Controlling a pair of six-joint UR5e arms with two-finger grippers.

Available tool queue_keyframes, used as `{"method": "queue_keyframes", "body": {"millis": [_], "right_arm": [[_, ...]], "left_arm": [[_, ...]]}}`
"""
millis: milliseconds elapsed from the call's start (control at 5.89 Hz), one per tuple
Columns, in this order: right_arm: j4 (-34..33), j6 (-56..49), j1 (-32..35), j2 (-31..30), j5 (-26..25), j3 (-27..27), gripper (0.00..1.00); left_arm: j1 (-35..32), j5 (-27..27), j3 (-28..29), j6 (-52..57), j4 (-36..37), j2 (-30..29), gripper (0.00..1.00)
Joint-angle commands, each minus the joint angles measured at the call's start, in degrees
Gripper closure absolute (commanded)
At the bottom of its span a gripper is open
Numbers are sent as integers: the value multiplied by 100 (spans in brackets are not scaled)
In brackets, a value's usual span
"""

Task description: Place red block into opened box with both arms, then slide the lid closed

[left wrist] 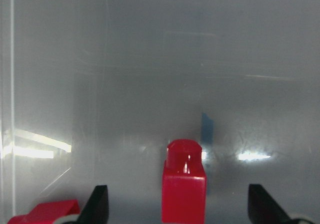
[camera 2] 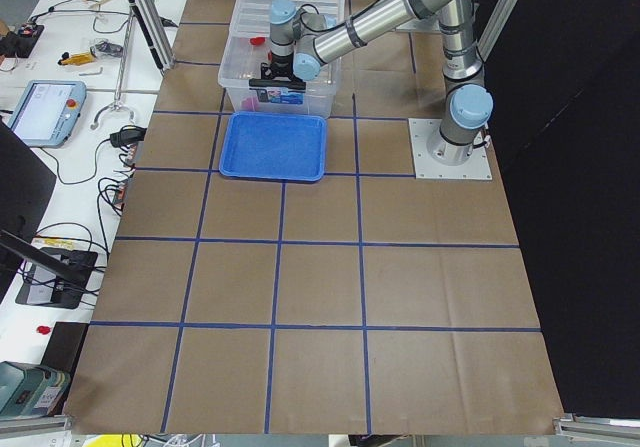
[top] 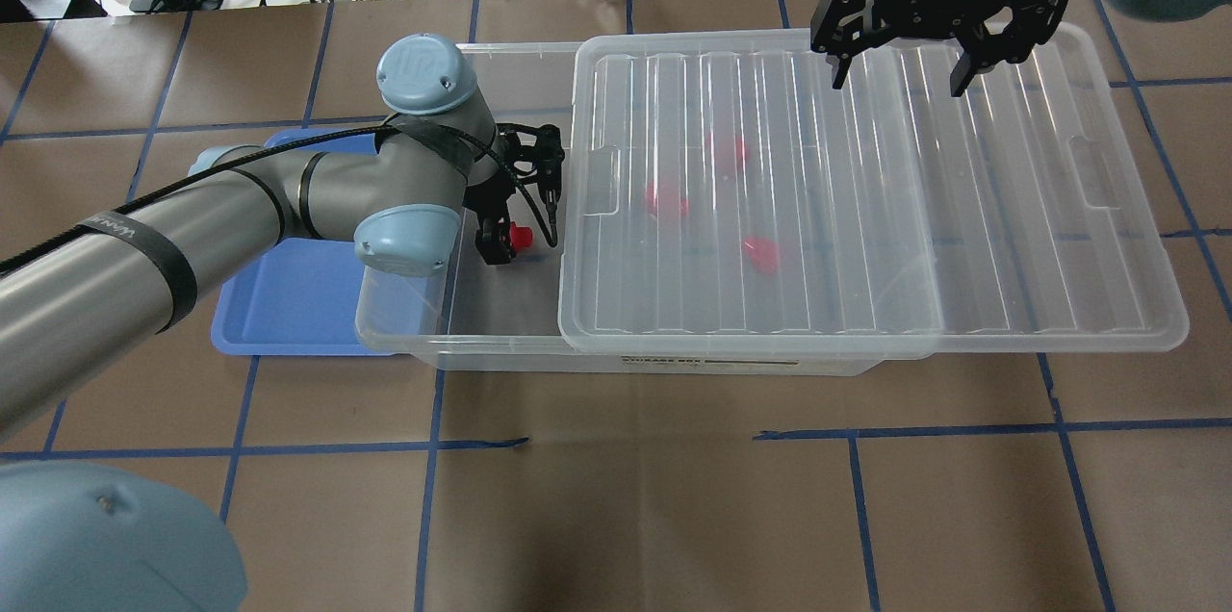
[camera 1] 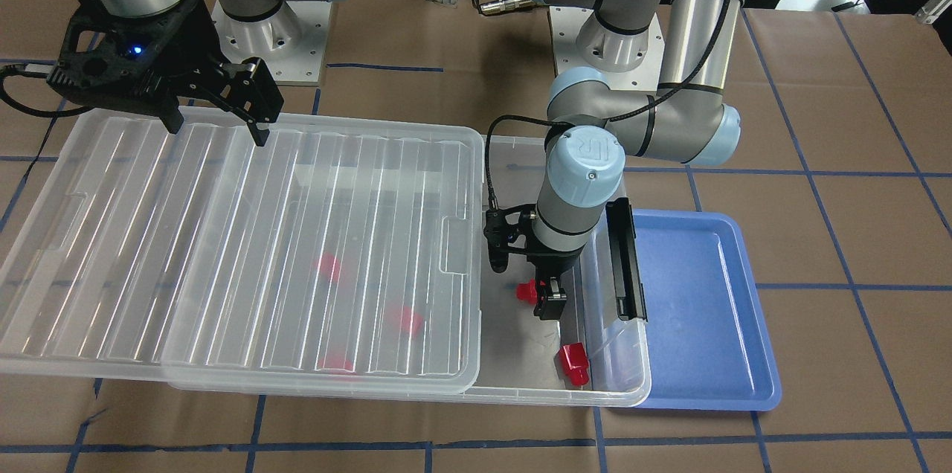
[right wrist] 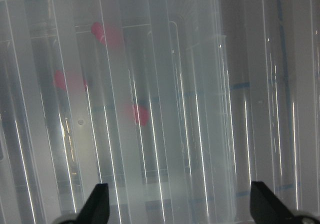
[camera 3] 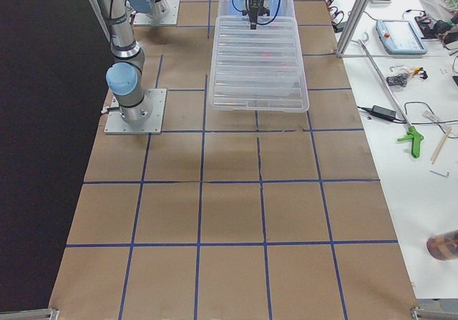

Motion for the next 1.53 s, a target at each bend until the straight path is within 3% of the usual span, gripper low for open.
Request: {"method": "queue_keyframes", "body": {"millis": [0, 339, 679, 1357], "right_arm": [[-1, 0, 0, 5, 0, 0, 0], [-9, -122, -183, 5, 0, 0, 0], [-27, -1348, -1321, 23, 0, 44, 0], [-342, -3361, -3073, 575, -79, 149, 0]], "left_arm": [[80, -9, 354, -8, -1105, 719, 3], [115, -17, 1414, -138, -2924, 1056, 3], [124, 0, 1796, -1591, -3159, 1214, 3], [703, 105, 1798, -4923, -3239, 1759, 2]]}}
